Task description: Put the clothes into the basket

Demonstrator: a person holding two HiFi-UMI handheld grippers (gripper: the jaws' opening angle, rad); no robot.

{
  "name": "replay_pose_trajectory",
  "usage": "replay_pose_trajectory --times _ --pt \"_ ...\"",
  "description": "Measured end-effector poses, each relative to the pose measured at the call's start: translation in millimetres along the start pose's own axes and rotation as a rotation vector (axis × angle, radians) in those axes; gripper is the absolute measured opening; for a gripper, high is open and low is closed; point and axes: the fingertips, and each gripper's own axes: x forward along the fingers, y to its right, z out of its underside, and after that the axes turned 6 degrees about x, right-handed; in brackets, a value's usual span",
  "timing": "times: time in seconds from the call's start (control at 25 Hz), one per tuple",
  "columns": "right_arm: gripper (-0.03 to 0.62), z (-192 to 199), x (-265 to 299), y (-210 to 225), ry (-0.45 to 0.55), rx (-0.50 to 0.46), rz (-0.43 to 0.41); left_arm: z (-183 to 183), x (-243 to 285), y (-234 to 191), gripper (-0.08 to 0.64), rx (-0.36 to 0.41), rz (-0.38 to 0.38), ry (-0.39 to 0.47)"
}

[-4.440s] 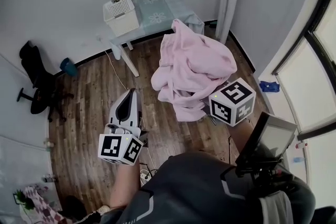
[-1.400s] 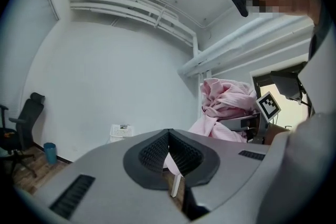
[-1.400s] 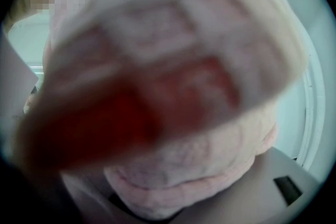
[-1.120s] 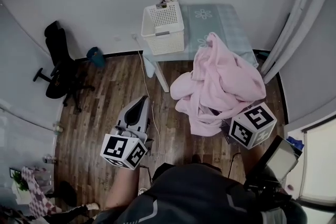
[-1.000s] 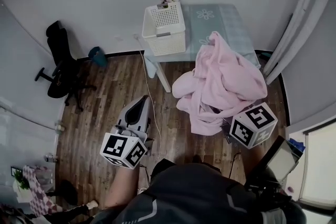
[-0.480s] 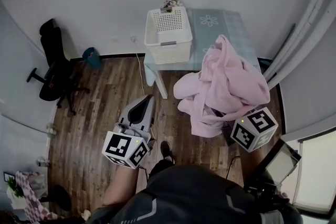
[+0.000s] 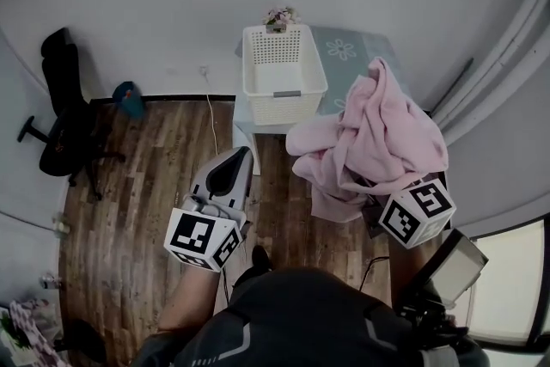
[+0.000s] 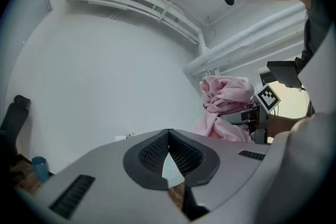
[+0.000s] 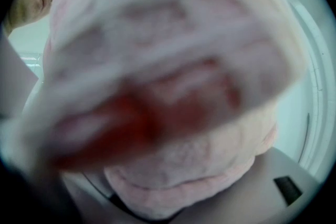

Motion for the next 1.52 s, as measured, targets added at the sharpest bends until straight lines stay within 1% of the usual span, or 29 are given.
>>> replay_pose_trajectory --times 0.16,0.32,0.44,0.52,0.68,0.92,1.04,1.2,1.44,1.52 --pt "0.331 -4.7 28.4 -8.5 0.004 -0.013 0.044 4.7 7.3 -35.5 0.009 -0.066 0.006 -0.002" --pt "0.331 -8.5 58.5 -18.0 -0.010 -0.005 0.048 3.4 13.0 -68.0 0.009 -0.077 0.025 0.010" --pt "0.331 -15.4 89.8 -23.4 -0.014 -0.022 0.076 1.9 19.8 -102.7 0.009 -0.088 0.029 0.018" --pt "0.331 -16.7 99.5 -25.0 -0.008 -0.025 0.093 4.6 21.5 -113.8 0.009 -0.098 0.025 0.016" --pt "0.332 -10.4 100.8 -21.0 -0.012 -0.008 0.088 12.6 23.1 -109.5 0.009 -0.099 0.031 0.013" --pt "0.331 -17.4 101.3 -26.9 0.008 -0.027 0.090 8.0 13.2 -120.1 0.009 -0.092 0.010 0.037" --pt "0.332 -23.1 99.8 -30.1 0.029 -0.031 0.080 6.5 3.9 -120.6 0.009 -0.071 0.002 0.034" --pt "0.331 -30.6 98.5 -34.7 0.050 -0.029 0.055 -4.8 -8.3 -122.2 0.009 -0.048 -0.025 0.044" --pt "0.331 -53.1 137.3 2.2 0.082 -0.017 -0.001 -15.6 40.6 -137.7 0.009 -0.017 -0.059 0.046" --pt "0.333 -61.6 152.5 22.1 0.090 -0.012 -0.018 -17.7 65.2 -143.1 0.009 -0.006 -0.075 0.042"
